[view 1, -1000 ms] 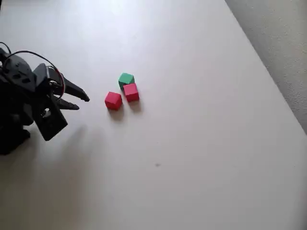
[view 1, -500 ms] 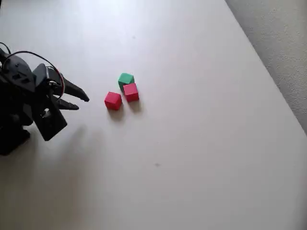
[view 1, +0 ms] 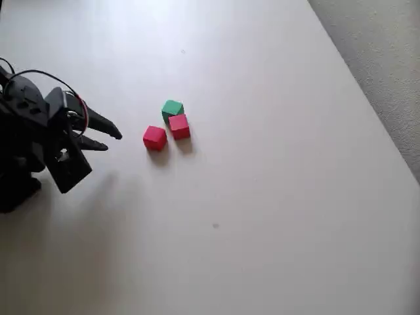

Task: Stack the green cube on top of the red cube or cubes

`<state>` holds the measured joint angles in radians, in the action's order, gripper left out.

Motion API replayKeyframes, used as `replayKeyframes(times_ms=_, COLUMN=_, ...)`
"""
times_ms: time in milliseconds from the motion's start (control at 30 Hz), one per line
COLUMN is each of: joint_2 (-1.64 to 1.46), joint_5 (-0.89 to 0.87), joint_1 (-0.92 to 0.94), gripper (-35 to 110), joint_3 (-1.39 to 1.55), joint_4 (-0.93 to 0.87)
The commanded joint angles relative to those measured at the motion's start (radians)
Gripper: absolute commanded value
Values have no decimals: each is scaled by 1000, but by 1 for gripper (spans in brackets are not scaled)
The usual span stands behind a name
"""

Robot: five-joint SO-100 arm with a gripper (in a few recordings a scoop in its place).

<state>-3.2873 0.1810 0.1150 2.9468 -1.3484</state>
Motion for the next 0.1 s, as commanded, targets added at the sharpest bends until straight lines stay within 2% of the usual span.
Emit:
replayKeyframes(times_ms=0, joint_2=-6, joint_5=0, joint_1=2, gripper=13, joint_3=2, joint_4=-6)
replayKeyframes(times_ms=67, joint_2=-6, joint_5=0, joint_1=2, gripper=13, joint_3=2, joint_4=-6)
